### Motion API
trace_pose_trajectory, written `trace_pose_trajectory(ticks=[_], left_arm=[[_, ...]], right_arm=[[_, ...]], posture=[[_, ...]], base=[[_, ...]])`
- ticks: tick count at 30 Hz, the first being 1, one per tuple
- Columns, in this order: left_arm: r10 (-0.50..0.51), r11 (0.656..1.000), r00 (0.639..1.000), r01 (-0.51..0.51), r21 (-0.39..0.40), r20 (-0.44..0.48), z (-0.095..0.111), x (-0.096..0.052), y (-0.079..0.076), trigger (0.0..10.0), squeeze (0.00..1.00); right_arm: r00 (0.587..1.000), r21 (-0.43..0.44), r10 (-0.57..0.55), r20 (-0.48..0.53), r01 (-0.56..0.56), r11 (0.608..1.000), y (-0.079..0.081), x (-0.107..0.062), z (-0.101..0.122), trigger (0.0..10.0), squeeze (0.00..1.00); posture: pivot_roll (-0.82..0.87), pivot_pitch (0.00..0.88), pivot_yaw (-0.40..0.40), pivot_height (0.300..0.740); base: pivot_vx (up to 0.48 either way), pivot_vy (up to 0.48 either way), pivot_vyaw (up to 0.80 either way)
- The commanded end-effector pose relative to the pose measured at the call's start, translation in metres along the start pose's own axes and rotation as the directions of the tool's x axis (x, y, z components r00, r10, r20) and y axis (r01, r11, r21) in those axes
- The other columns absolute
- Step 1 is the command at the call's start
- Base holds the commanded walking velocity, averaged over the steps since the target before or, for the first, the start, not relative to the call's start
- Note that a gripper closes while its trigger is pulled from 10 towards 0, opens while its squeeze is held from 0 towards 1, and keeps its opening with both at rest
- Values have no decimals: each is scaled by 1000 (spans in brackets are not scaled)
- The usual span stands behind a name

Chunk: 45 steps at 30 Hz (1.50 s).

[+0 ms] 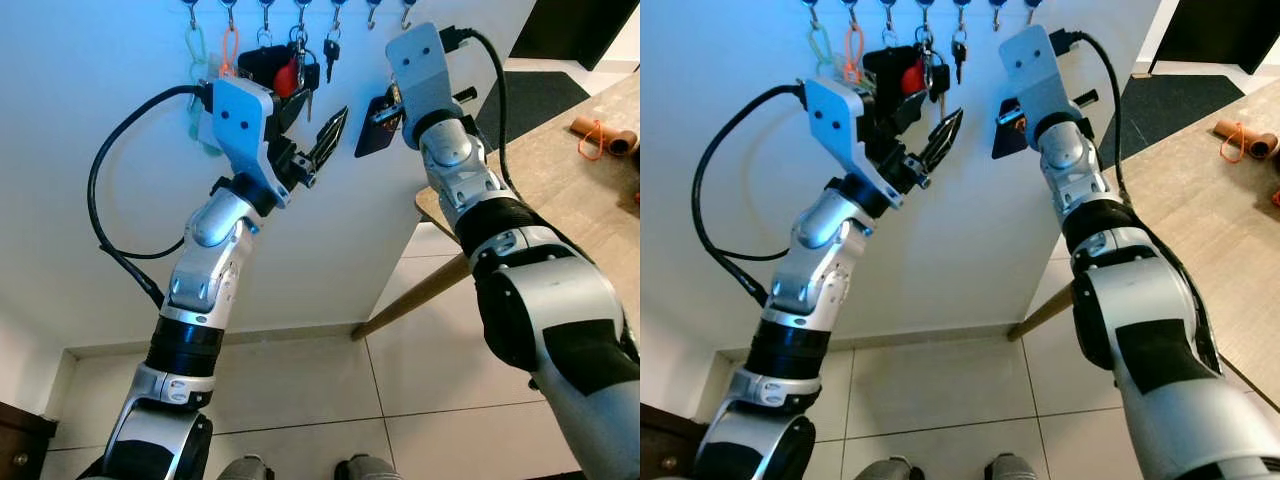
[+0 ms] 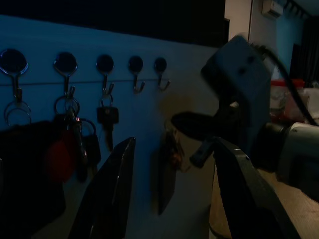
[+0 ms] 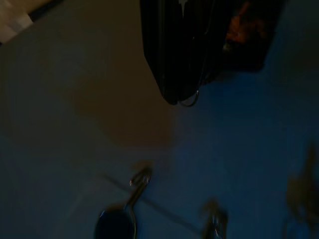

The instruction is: Hang keys on a hook

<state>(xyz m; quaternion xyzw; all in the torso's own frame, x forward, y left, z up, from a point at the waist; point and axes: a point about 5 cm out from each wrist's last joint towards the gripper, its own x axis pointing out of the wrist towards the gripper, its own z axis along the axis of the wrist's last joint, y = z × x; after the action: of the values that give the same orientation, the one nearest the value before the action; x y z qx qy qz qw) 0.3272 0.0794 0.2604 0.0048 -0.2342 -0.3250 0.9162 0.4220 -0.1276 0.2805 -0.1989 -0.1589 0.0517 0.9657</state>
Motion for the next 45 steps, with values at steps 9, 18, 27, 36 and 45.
trace_pose_trajectory(ticks=[9, 18, 27, 36, 45], left_arm=[[182, 981, 913, -142, 133, -366, -79, -52, 26, 10000, 0], [422, 900, 683, -395, 184, -596, -146, -130, 43, 10000, 0], [428, 808, 309, -551, 207, -849, -203, -224, 17, 10000, 0], [390, 849, 391, -504, 161, -833, -205, -208, 9, 10000, 0], [366, 820, 272, -546, 171, -890, -217, -231, -4, 10000, 0]], right_arm=[[958, 396, 232, -172, -148, 906, 59, -63, -95, 10000, 0], [807, 386, 309, -503, -110, 916, 93, -180, -195, 10000, 0], [615, 336, 200, -763, 112, 935, 86, -267, -242, 10000, 0], [729, 388, 152, -668, 167, 906, 79, -250, -231, 10000, 0], [557, 364, 230, -798, 142, 921, 93, -296, -248, 10000, 0]], posture=[[52, 80, -51, 740], [47, 46, -33, 740], [39, 30, -21, 740], [32, 34, -14, 740], [34, 30, -24, 740]], base=[[0, 0, 0], [0, 0, 0], [0, 0, 0], [0, 0, 0], [0, 0, 0]])
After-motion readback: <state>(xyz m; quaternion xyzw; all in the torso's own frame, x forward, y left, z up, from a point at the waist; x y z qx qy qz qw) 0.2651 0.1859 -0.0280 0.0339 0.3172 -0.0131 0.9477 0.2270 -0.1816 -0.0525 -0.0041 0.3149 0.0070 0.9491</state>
